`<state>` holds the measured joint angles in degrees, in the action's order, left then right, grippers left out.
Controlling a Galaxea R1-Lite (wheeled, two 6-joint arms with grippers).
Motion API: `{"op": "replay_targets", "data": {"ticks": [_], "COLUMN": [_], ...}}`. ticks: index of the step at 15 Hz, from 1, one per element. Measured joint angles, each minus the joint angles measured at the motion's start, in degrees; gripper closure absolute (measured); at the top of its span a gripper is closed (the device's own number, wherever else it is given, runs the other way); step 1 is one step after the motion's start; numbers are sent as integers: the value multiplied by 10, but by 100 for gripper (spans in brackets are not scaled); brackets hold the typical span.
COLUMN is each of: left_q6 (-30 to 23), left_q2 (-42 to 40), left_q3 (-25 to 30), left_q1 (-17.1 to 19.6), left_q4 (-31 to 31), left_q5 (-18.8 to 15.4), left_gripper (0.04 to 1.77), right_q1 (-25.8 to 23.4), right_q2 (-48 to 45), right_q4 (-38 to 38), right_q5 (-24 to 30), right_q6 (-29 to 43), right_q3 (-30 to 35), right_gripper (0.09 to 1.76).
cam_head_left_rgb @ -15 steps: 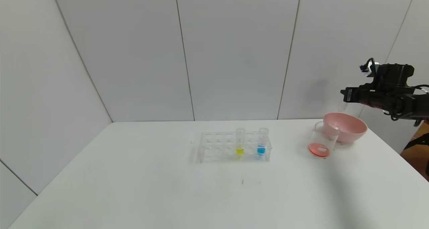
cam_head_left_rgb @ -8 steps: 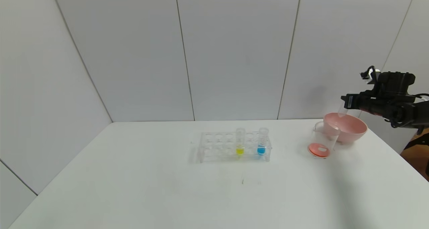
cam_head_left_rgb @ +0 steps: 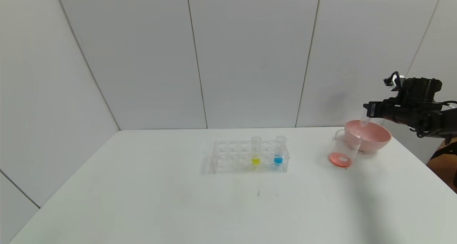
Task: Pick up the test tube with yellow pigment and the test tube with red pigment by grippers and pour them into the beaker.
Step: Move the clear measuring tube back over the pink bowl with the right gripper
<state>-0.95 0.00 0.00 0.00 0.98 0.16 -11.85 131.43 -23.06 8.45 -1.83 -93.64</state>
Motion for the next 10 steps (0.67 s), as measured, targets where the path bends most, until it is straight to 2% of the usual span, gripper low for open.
{"op": "replay_targets", "data": {"ticks": [5,8,10], "left_q6": [0,0,0], "left_q2": [0,0,0], "left_q3": [0,0,0], "left_q1": [0,0,0], "left_q4": [0,0,0], "left_q5": [0,0,0], "left_gripper": [9,9,9], "right_q1": [1,0,0], "right_q2": [-4,-7,-9], "right_q4": [1,1,1], "right_q5": [0,0,0], "right_q6": [0,1,1], "right_q3": [6,11,12], "right_gripper": [134,94,77]}}
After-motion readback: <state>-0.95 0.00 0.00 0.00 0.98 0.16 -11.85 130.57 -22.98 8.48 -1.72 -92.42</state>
